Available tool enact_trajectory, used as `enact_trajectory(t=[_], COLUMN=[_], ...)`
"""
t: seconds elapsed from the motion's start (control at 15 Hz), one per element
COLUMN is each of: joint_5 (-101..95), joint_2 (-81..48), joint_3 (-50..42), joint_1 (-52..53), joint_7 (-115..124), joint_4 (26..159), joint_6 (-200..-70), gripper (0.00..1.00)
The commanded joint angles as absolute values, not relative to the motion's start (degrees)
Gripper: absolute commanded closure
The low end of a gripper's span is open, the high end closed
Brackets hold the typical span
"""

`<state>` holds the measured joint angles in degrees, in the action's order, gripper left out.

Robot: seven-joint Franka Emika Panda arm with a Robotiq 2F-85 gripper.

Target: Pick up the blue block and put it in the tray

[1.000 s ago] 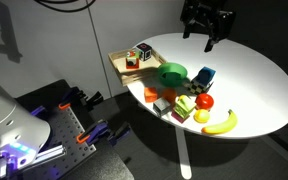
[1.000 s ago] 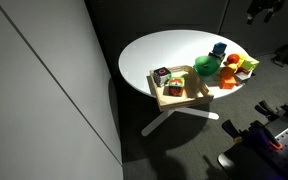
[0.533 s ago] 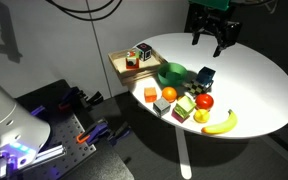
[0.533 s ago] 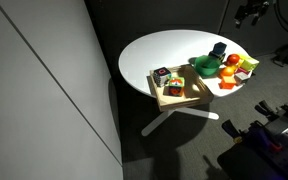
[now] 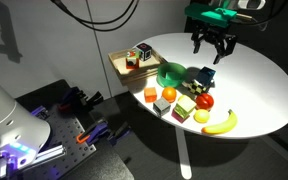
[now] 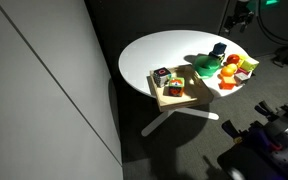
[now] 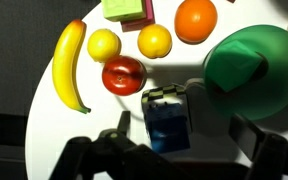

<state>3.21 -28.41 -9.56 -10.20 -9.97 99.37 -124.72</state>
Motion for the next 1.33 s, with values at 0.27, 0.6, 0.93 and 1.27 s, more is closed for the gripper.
enact_trajectory(t=[0.27, 0.6, 0.93, 1.27], joint_5=[-0.2, -1.1, -1.3, -1.2], joint_2=[-37.6, -41.8, -45.3, -48.2], joint_3=[-8.8, -8.6, -8.2, -8.0], joint_1=[-11.0, -10.7, -10.8, -10.7], joint_7=[-7.6, -7.3, -7.4, -7.2], joint_4=[90.5, 86.7, 83.0, 79.6], joint_6=[-123.7, -123.6, -123.5, -122.8], gripper=[0.0, 0.0, 0.0, 0.0])
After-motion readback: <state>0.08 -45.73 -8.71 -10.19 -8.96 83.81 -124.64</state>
